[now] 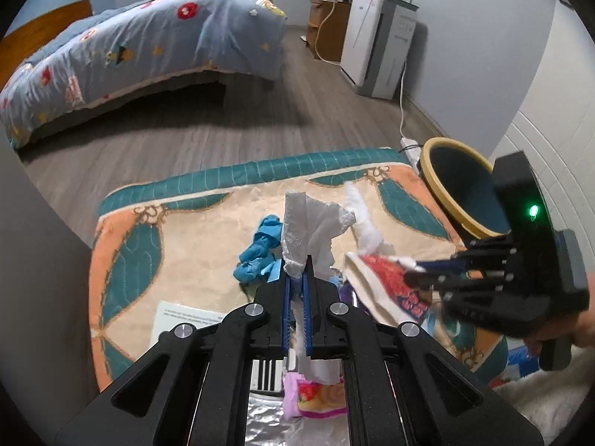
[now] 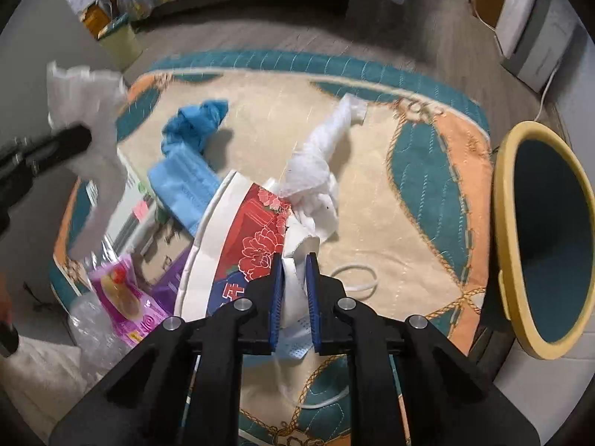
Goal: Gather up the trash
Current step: 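Drop the red snack bag into the wastebasket while left tool drops the tissue in, then move both open tools back over the cushion, then grasp the clear plastic bag with left tool while right tool grasps blue face mask, then carry the blue face mask into the wastebasket while left tool holds the plastic bag, then drop the clear plastic bag into the wastebasket and open the left tool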
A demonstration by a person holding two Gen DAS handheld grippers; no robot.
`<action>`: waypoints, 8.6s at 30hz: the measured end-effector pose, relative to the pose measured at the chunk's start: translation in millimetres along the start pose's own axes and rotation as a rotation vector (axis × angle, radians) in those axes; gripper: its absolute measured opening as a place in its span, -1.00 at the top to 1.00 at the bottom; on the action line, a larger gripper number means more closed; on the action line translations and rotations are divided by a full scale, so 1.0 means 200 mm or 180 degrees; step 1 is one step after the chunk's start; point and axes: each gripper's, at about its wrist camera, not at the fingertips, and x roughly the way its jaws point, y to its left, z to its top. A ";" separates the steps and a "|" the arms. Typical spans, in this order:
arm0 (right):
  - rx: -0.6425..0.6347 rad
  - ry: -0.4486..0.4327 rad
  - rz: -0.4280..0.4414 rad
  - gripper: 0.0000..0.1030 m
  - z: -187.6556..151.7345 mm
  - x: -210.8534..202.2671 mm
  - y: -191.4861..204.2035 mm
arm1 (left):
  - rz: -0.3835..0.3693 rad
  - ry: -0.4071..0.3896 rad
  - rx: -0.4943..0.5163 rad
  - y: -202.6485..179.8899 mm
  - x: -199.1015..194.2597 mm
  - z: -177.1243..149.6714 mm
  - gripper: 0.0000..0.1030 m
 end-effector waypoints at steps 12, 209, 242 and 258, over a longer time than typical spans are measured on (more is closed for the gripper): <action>0.0104 -0.0513 -0.0140 0.77 0.07 -0.50 -0.13 | -0.0096 -0.0376 0.0204 -0.12 -0.21 0.17 0.88; 0.2019 -0.0931 -0.0505 0.94 -0.20 -0.57 -1.29 | -0.0666 0.0163 0.1217 -1.23 0.50 0.34 0.50; 0.1562 -0.1184 -0.0786 -0.89 -0.06 -0.69 -0.99 | 0.0122 -0.0460 0.0782 -0.57 0.01 0.31 -0.88; 0.1270 -0.0975 -0.0504 -0.89 0.04 -0.63 -0.38 | 0.0963 -0.0602 -0.0072 0.06 -0.44 -0.02 -0.90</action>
